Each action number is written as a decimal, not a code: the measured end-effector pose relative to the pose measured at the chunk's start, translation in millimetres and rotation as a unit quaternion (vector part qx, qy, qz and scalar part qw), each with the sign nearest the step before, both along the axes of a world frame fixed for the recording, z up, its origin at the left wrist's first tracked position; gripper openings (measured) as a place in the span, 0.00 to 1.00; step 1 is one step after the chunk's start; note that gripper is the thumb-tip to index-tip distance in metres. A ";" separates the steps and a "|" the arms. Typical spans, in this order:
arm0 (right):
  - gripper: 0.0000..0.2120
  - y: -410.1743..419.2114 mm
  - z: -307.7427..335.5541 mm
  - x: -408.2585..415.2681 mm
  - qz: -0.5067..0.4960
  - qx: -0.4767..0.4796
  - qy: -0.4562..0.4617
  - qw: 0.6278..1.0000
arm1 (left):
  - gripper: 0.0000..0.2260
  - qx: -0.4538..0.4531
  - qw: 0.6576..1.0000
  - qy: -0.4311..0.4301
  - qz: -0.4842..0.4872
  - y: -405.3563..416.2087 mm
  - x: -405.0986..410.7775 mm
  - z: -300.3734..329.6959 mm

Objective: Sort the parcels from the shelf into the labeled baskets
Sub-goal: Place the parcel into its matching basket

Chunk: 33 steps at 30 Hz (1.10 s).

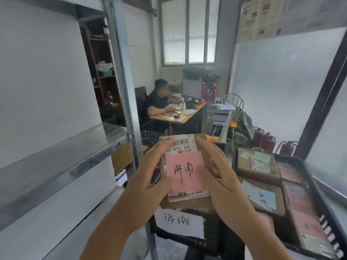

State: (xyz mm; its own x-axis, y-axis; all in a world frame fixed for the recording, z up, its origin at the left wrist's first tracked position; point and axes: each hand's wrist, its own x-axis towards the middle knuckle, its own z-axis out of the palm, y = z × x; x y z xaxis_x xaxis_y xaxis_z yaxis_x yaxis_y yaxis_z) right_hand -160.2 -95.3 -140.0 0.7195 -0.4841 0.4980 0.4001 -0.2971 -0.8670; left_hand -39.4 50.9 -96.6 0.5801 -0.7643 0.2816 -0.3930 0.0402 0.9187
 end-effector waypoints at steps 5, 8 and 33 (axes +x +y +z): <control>0.26 -28.1 8.2 43.0 -0.039 0.014 0.011 0.999 | 0.30 0.020 0.998 0.002 -0.052 -33.4 54.7 -5.6; 0.26 -44.9 -1.2 64.9 -0.080 0.000 0.042 0.996 | 0.30 0.035 0.996 -0.015 -0.077 -52.2 85.2 -12.9; 0.38 -193.7 -75.9 156.4 -0.262 -0.198 0.401 0.855 | 0.17 0.165 0.966 -0.182 0.078 -202.7 231.6 -135.2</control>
State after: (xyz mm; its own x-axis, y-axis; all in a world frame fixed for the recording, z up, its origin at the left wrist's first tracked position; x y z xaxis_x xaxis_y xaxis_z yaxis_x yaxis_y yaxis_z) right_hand -3.8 -289.0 -215.9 0.6427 -0.7523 0.1450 -0.5544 -0.5873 -0.5896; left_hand 192.2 -151.7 -231.8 0.6048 -0.7581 0.2438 -0.6692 -0.3178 0.6717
